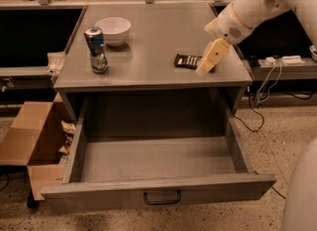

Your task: Place rxbar chocolate into top drawer

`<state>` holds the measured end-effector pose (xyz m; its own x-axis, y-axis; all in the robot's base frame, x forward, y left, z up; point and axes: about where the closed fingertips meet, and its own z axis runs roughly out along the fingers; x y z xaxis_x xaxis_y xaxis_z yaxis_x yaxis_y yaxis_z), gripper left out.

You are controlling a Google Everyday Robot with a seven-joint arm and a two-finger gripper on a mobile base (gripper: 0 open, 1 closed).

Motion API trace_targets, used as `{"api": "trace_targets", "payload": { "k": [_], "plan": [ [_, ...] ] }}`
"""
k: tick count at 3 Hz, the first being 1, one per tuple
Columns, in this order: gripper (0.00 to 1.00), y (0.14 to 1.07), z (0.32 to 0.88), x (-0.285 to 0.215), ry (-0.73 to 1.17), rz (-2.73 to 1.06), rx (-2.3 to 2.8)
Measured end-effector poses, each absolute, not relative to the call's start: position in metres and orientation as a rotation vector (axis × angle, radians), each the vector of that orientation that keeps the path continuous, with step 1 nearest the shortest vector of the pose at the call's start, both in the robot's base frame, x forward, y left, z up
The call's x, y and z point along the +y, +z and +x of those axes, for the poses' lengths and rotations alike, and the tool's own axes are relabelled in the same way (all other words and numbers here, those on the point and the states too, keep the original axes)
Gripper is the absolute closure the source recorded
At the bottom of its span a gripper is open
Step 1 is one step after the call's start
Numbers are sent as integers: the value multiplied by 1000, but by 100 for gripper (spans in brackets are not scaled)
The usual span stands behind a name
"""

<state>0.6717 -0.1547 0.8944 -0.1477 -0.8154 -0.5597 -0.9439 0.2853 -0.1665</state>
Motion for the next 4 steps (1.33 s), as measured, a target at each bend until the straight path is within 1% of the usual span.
{"api": "trace_targets", "payload": {
  "k": [1, 2, 4],
  "plan": [
    [0, 885, 696, -147, 298, -1521, 1920],
    [0, 870, 724, -144, 357, -1390, 1848],
    [0, 841, 748, -154, 404, -1265, 1882]
  ]
}}
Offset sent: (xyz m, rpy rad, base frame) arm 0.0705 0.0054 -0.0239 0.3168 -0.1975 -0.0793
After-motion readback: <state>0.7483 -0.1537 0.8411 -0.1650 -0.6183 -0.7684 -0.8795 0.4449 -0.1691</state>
